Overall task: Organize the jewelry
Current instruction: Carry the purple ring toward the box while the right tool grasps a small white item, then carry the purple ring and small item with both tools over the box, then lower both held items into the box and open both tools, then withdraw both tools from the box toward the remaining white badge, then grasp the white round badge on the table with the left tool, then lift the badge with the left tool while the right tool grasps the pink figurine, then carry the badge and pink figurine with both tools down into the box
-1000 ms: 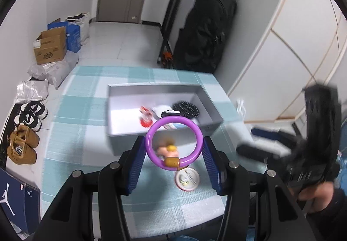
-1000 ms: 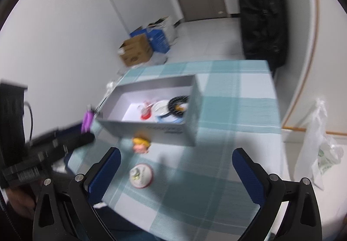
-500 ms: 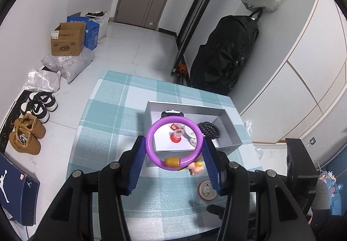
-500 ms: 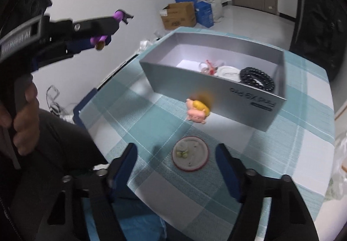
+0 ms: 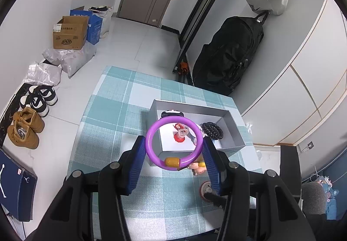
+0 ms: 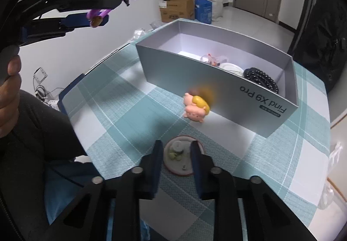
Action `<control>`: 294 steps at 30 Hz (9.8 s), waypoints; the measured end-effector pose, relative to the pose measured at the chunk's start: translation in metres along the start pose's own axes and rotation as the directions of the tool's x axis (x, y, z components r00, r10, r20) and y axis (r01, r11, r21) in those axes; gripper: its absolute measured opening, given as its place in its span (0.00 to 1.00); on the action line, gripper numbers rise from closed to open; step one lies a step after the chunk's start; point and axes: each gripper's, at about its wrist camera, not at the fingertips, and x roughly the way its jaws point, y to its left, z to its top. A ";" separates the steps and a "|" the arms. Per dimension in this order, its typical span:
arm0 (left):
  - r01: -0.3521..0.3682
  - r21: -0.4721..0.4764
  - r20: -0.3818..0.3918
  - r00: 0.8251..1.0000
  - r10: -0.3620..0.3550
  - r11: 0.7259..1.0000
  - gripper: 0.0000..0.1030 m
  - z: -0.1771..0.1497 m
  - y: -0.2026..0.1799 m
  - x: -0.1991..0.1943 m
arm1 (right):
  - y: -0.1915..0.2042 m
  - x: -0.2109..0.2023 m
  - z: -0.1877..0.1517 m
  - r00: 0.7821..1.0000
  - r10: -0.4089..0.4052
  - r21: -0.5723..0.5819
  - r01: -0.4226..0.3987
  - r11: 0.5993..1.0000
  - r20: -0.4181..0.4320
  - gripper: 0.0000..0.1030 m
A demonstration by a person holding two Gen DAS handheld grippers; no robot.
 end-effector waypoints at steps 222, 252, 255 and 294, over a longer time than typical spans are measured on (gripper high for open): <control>-0.004 0.007 0.047 0.999 0.004 1.000 0.36 -0.001 -0.002 -0.008 | 0.002 0.034 0.039 0.993 -0.120 0.190 0.120 0.974 -0.016 0.44; -0.023 0.005 0.050 0.999 0.023 1.000 0.36 0.006 -0.005 -0.001 | -0.026 -0.028 0.042 0.988 -0.013 0.210 -0.021 0.977 0.156 0.31; -0.025 0.010 0.045 0.999 0.024 1.000 0.36 0.007 -0.008 0.002 | -0.028 -0.039 0.045 0.981 0.001 0.224 -0.045 0.974 0.193 0.31; -0.035 0.016 -0.066 0.997 0.036 0.999 0.36 0.032 -0.039 0.069 | -0.096 -0.061 0.081 0.950 0.086 0.389 -0.205 0.898 0.301 0.31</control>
